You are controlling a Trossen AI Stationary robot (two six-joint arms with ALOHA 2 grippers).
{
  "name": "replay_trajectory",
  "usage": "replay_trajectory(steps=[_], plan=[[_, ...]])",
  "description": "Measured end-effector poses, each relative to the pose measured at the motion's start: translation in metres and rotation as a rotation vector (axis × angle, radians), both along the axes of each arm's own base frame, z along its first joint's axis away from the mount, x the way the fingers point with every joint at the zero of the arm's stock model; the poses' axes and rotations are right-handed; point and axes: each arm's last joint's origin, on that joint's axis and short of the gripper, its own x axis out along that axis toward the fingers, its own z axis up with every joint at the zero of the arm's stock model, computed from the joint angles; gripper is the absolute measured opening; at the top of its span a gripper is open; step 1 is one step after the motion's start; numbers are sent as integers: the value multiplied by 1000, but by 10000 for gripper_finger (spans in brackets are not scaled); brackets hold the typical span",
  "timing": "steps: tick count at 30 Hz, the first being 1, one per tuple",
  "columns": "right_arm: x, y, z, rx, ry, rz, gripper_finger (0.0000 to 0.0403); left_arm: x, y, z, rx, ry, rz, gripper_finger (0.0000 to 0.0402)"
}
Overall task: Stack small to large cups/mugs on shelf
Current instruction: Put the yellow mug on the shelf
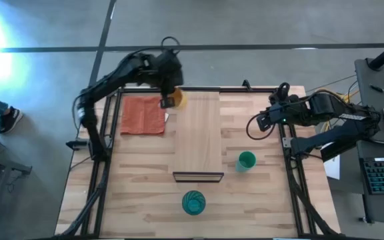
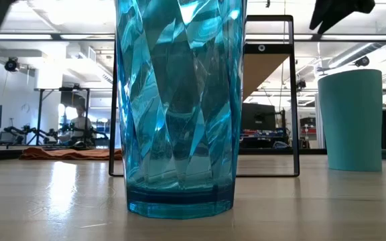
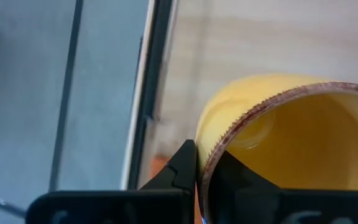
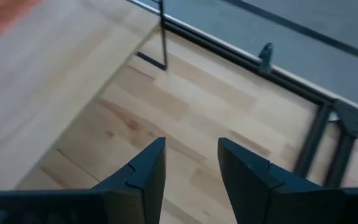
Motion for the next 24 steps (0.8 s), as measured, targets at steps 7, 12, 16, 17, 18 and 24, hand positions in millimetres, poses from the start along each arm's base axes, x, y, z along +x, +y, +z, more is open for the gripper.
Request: replay_trajectory(steps=[7, 12, 16, 17, 18, 24], plan=[[17, 1, -12, 9, -92, 3, 139, 39, 27, -17, 35, 13, -111, 0], [30, -1, -22, 24, -198, -38, 139, 53, 37, -36, 6, 54, -123, 0], [51, -1, -34, 19, -315, -17, 135, 61, 40, -36, 21, -3, -131, 0], [58, -1, -38, 17, -344, -6, 131, 62, 41, -34, 26, -23, -133, 0], [64, -1, -41, 14, -376, 5, 125, 63, 41, -33, 29, -39, -133, 0], [91, -19, -66, 30, -458, 22, 46, 62, 40, -34, 5, -37, -141, 0]])
